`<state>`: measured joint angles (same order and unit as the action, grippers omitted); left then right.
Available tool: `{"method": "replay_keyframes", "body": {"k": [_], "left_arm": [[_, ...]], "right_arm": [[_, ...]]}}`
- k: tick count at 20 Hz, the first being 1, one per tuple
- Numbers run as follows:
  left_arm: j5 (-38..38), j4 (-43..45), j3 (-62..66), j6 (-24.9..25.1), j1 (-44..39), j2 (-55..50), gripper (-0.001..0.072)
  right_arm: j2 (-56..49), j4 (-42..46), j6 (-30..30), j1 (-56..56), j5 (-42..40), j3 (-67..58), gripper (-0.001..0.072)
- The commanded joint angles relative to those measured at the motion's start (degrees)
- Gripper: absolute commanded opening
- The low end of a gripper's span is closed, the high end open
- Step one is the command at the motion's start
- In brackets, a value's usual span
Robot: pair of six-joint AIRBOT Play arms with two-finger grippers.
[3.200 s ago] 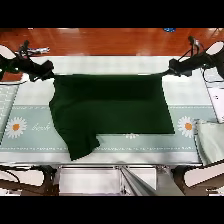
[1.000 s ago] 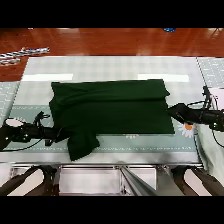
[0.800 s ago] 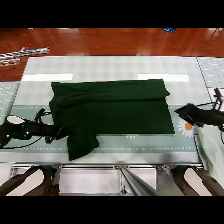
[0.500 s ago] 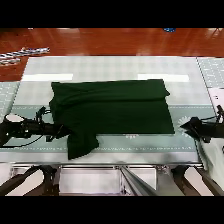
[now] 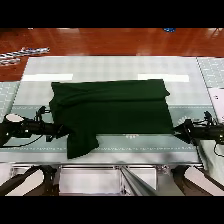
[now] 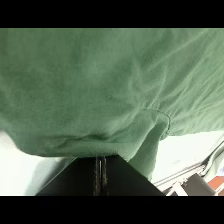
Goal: Fold the shirts.
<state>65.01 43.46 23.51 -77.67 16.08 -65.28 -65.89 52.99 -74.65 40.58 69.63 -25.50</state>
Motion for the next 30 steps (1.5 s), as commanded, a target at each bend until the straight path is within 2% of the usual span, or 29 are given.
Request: {"method": "replay_keyframes", "body": {"k": [1, 3, 4, 6, 10, 16, 19, 22, 25, 30], "left_arm": [[-0.52, 0.0, 0.04, 0.98, -0.04, -0.04, 0.0017], [-0.52, 0.0, 0.07, 0.98, -0.04, -0.04, 0.0017], [-0.52, 0.02, 0.22, 1.03, -0.04, -0.04, 0.0017], [-0.39, 0.02, 1.73, 1.18, -0.02, -0.04, 0.0017], [1.92, 0.02, 11.04, 1.18, -0.02, -0.04, 0.0016], [2.6, 0.02, 25.66, -0.57, -0.04, -2.25, 0.0016], [2.54, 0.0, 30.62, -0.61, -0.17, -8.17, 0.0016], [2.51, -0.04, 36.63, -1.31, -1.2, -16.44, 0.0016], [2.69, 0.02, 45.33, -2.64, -3.15, -24.94, 0.0016], [4.7, 0.07, 61.42, -7.74, -4.55, -37.2, 0.0016]], "right_arm": [[-4.04, -3.85, 2.51, -2.62, -2.43, -0.46, 0.0408], [-4.35, -6.01, 2.45, -7.06, -4.59, -1.84, 0.0383], [-4.35, -7.54, 2.54, -9.38, -5.16, -3.06, 0.0279], [-4.35, -7.89, 4.81, -13.31, -5.11, -6.6, 0.002], [-3.93, -6.67, 4.87, -14.62, 1.01, -14.8, 0.0019], [-4.48, -6.43, 3.37, -14.73, 1.7, -23.61, 0.0019], [-7.34, -8.66, 2.32, -15.3, 1.01, -26.34, 0.0019], [-11.72, -9.16, 2.29, -19.91, -4.55, -30.69, 0.0019], [-18.43, -9.25, -0.94, -22.27, -9.27, -37.59, 0.0019], [-29.42, -10.97, -2.69, -22.95, -7.06, -49.33, 0.0019]]}}
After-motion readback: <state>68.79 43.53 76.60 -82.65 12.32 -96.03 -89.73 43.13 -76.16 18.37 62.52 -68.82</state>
